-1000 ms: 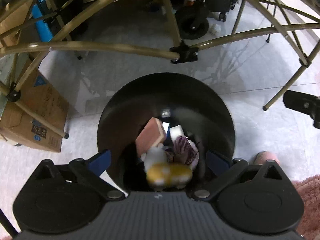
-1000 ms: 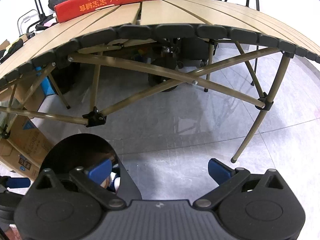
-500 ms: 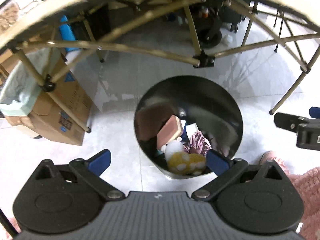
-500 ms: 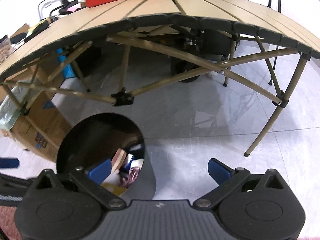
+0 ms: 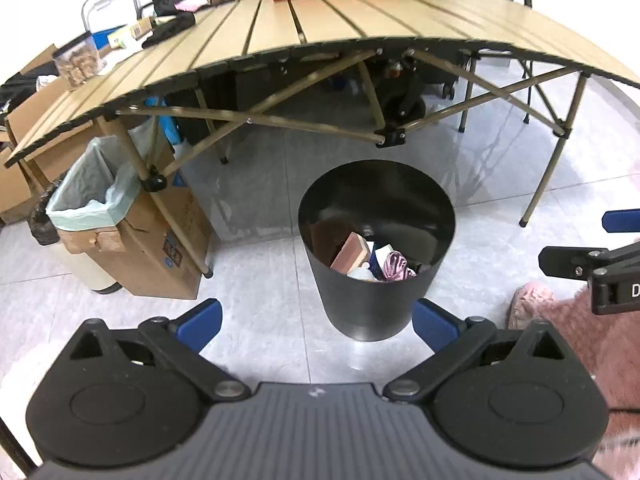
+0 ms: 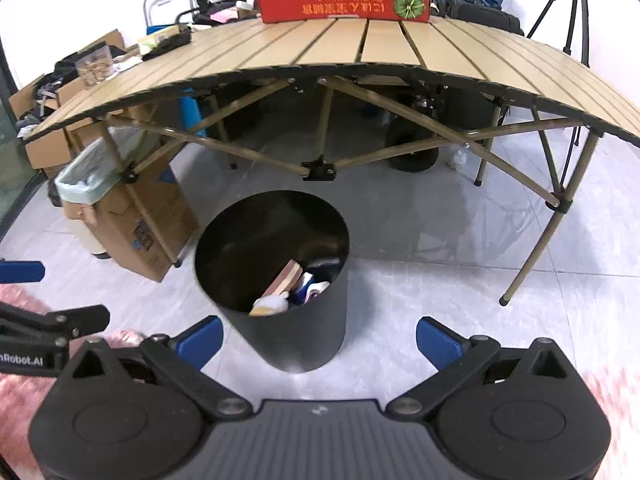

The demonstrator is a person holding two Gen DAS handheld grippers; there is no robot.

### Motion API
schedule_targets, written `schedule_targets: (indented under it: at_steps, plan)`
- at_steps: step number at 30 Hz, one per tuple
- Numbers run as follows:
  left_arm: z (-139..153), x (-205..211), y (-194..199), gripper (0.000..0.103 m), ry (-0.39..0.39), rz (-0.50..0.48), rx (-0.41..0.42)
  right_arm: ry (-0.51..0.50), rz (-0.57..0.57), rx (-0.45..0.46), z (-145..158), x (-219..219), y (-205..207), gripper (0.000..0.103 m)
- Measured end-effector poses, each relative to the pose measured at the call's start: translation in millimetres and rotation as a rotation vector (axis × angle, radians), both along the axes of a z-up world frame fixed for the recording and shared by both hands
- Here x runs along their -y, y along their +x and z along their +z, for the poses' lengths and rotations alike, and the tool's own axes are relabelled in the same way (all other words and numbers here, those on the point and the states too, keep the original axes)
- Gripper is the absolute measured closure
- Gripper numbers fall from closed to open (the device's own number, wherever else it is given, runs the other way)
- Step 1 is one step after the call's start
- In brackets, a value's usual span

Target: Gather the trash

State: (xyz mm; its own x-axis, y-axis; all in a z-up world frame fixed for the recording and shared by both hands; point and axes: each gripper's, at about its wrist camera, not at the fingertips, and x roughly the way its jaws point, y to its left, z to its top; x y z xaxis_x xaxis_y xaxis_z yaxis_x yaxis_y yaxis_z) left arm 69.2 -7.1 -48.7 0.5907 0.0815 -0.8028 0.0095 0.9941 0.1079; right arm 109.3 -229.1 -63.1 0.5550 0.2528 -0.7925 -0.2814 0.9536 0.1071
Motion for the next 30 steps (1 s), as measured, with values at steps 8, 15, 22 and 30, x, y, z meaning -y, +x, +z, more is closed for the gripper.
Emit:
schedule_targets:
  at_steps: [8,15,22,30]
  plan:
    - [9,2,-47,0.000,-0.028,-0.016,0.045,0.022,0.013,0.043,25,3,-57,0.000]
    - [21,3,-67,0.000,-0.039,-0.013,0.095,0.025,0.028,0.057,31,1,-89,0.000]
    - [22,6,-72,0.000,-0.037,-0.029,0.101,0.018,0.029,0.075,36,2,-93,0.000]
    - [22,7,-72,0.000,-0.037,-0.028,0.101,0.018,0.029,0.074,36,1,-93,0.000]
